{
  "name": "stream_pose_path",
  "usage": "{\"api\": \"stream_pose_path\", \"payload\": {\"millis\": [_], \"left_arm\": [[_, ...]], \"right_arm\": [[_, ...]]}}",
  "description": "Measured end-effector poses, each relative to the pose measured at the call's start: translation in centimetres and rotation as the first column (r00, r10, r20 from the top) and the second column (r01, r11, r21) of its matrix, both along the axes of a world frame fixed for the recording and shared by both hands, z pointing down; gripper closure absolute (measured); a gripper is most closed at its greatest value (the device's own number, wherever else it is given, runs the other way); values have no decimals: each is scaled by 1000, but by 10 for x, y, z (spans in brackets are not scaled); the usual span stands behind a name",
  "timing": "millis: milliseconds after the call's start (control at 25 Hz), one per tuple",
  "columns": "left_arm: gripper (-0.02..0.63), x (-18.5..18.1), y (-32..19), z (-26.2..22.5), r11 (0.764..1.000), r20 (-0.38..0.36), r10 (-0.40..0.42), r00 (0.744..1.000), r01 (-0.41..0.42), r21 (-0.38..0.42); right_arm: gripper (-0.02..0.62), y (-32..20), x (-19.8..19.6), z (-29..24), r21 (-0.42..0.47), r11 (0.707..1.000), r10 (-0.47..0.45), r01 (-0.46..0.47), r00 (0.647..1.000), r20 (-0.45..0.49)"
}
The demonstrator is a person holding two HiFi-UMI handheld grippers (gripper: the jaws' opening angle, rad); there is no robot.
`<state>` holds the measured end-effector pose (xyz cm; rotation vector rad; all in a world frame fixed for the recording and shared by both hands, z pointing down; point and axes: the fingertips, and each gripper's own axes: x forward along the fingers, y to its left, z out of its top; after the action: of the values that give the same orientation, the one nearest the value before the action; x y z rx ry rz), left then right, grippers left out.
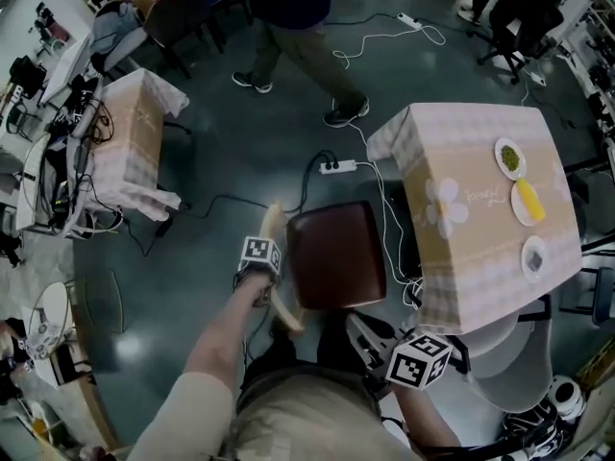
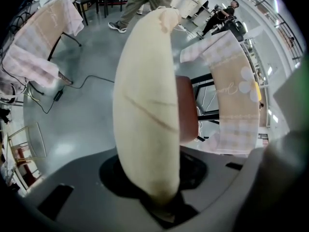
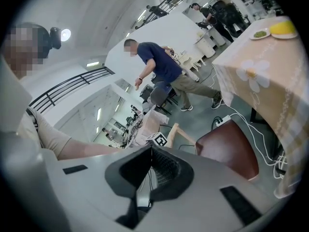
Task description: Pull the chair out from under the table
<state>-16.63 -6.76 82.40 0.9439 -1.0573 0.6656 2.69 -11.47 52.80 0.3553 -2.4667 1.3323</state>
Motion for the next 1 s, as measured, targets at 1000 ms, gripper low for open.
{"api": "stream_pose_path", "payload": {"millis": [1000], "left_arm": [[462, -22, 36, 6, 1000, 5, -15, 1000, 15, -20]], "right_arm": [[584, 33, -15, 1, -14, 999, -52, 51, 998, -20]]}}
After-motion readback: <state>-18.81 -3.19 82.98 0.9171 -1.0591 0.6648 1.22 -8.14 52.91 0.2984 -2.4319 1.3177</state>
